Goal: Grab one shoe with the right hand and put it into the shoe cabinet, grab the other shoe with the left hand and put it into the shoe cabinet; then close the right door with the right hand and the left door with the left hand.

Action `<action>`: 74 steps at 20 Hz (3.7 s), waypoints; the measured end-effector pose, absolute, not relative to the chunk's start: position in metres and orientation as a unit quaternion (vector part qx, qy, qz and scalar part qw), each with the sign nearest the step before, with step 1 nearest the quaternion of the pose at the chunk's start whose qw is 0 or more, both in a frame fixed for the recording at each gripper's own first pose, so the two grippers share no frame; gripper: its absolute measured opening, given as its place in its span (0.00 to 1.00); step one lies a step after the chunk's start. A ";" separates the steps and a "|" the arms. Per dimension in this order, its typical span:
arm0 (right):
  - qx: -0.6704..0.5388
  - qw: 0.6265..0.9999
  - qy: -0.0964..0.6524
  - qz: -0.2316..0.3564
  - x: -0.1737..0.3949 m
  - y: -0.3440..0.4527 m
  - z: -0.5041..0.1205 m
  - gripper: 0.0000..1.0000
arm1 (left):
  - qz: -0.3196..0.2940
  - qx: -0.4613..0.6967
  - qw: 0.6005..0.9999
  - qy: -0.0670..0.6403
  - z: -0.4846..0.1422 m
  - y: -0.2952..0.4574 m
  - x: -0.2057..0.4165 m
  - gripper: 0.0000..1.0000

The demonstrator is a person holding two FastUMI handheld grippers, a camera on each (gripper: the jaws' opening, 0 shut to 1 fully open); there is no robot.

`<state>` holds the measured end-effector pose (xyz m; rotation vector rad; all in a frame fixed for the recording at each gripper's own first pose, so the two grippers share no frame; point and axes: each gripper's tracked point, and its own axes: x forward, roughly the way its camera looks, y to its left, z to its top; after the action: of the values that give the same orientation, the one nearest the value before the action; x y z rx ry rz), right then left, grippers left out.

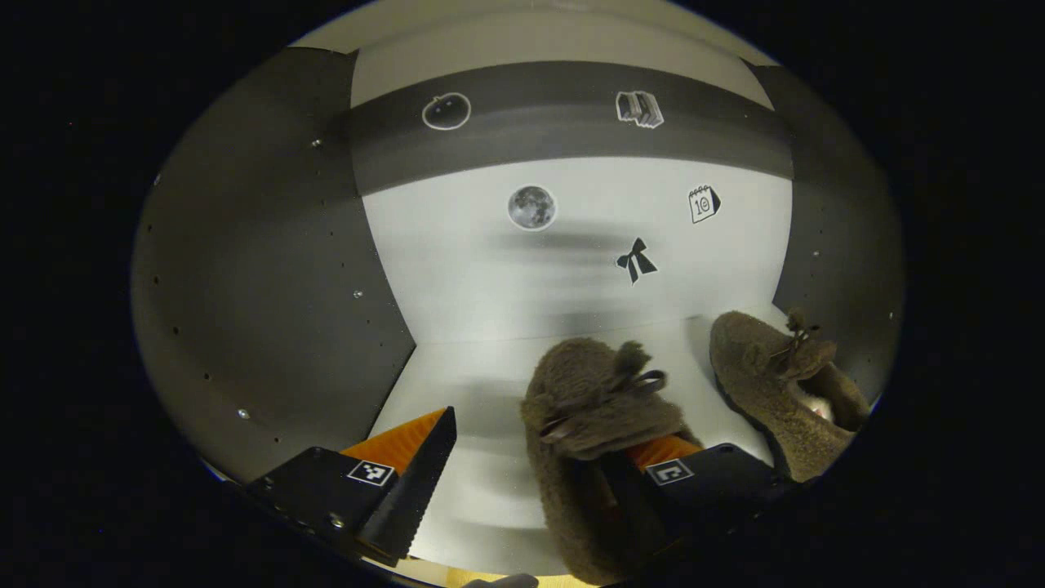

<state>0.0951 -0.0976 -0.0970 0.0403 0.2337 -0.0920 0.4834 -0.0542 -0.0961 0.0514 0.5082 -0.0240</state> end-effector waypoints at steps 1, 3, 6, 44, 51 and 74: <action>0.021 0.992 0.115 -0.043 0.094 -0.096 -0.096 0.98 | -0.019 0.020 0.967 0.252 -0.093 -0.056 0.478 0.91; 0.020 0.993 0.111 -0.038 0.093 -0.090 -0.092 0.98 | -0.035 0.005 0.967 0.252 -0.083 -0.061 0.463 0.94; 0.020 0.994 0.103 -0.029 0.090 -0.081 -0.085 0.98 | -0.052 -0.017 0.970 0.239 -0.061 -0.066 0.437 0.94; -0.007 0.998 0.058 -0.010 0.052 -0.041 -0.042 0.99 | -0.007 -0.030 0.997 0.066 -0.020 -0.003 -0.018 0.96; -0.021 0.996 0.013 -0.090 0.123 -0.150 0.014 0.99 | 0.002 -0.038 0.997 0.060 -0.015 -0.017 -0.015 0.96; -0.025 1.000 0.011 -0.008 0.199 -0.107 0.029 0.89 | 0.037 -0.034 0.996 0.068 -0.015 -0.040 -0.006 0.96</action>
<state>0.1992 -0.1074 0.0293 -0.0491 0.0217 -0.0152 -0.0057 -0.0398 -0.0155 -0.0689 0.1355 0.0733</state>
